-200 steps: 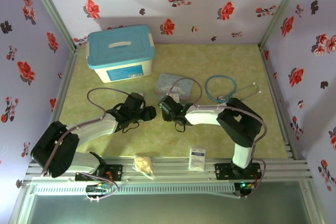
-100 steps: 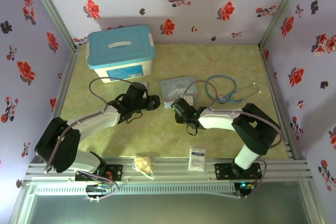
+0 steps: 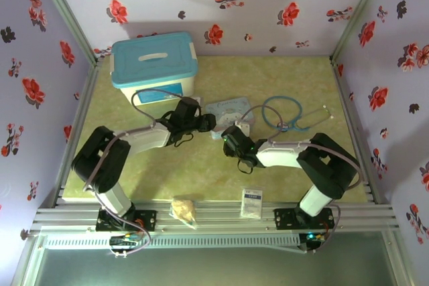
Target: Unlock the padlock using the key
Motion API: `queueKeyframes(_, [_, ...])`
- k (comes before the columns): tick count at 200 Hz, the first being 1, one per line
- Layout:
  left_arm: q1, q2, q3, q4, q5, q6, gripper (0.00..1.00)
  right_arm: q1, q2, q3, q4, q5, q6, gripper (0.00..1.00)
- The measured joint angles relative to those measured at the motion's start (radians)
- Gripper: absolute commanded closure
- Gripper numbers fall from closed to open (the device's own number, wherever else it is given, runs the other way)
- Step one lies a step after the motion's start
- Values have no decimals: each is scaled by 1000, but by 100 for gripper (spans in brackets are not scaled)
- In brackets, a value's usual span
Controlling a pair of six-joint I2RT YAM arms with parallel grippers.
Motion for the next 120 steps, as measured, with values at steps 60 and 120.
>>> queueKeyframes(60, [1,87,92,4,-26,34,53,9,31,12,43,47,46,74])
queueKeyframes(120, [0,93,97,9,-29,40,54,9,33,-11,127,64,89,87])
